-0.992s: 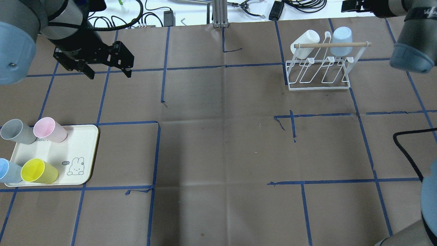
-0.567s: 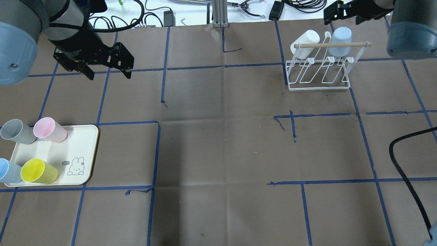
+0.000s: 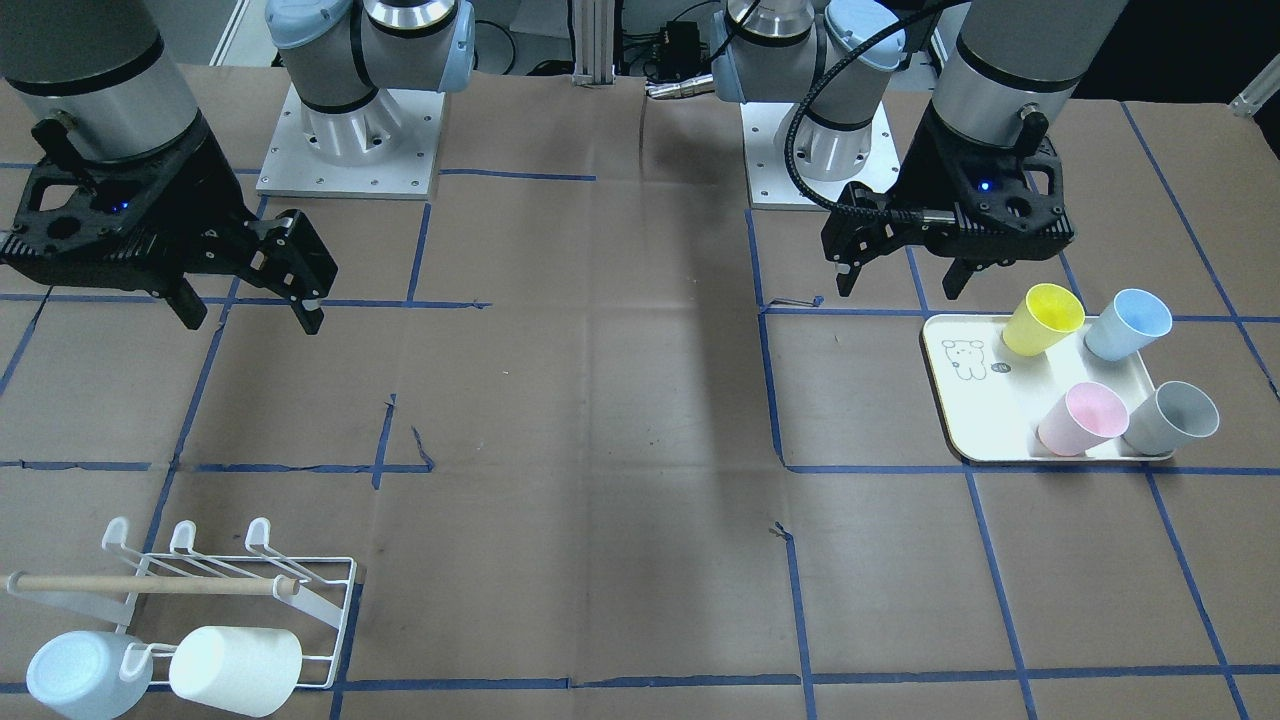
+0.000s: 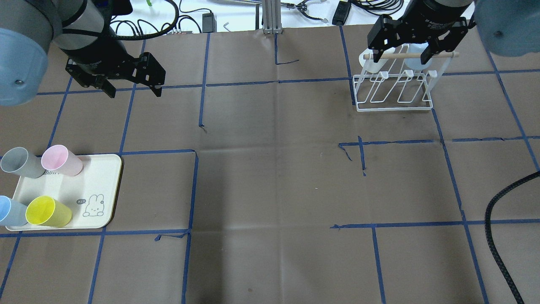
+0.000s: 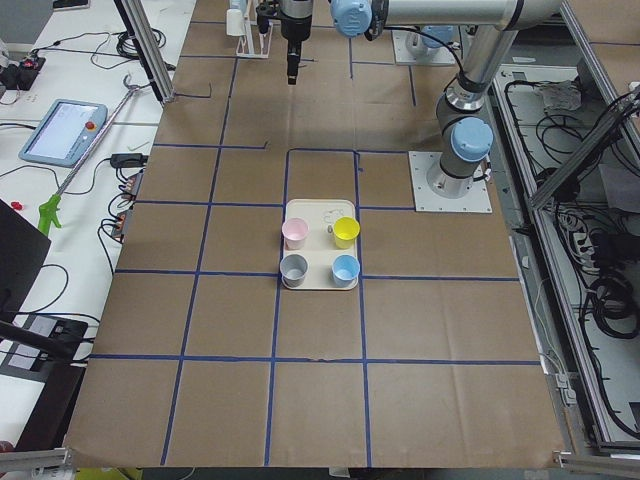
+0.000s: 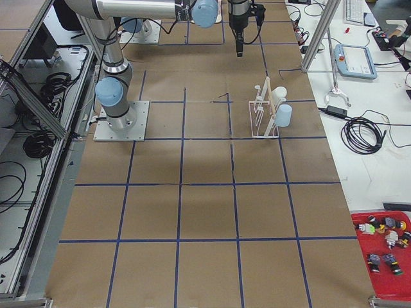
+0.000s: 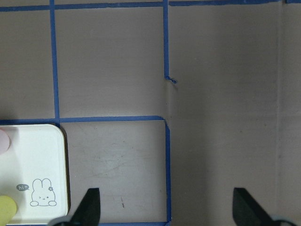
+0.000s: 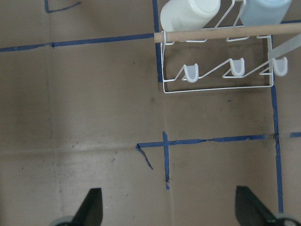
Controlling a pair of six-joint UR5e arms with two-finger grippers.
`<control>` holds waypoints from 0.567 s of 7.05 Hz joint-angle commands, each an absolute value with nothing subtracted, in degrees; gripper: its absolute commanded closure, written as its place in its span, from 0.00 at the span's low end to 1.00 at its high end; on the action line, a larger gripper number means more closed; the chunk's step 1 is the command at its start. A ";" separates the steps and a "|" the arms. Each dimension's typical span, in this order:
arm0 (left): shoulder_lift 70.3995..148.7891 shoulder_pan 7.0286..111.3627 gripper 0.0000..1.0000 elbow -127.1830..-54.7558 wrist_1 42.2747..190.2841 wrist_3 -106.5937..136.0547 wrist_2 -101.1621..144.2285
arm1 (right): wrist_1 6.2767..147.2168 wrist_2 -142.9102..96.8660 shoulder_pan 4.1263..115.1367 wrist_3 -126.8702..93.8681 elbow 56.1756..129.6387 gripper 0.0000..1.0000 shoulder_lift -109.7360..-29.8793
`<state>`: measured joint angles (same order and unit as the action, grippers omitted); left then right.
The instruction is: Transfer IKEA cup to right arm and place on rack
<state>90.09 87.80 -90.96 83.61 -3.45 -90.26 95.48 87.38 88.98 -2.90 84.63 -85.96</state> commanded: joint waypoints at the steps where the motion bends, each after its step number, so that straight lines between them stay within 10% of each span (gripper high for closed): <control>1: 90.09 87.80 0.01 -90.97 83.58 -3.52 -90.26 | 87.36 91.02 93.58 -3.25 80.33 0.00 -86.48; 4: 90.09 87.80 0.01 -91.40 83.32 -4.75 -90.35 | 87.54 92.64 94.31 -4.04 80.59 0.00 -86.48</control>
<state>90.09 87.80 -91.14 83.52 -4.44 -90.29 87.62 92.50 94.08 -3.73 80.53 -86.47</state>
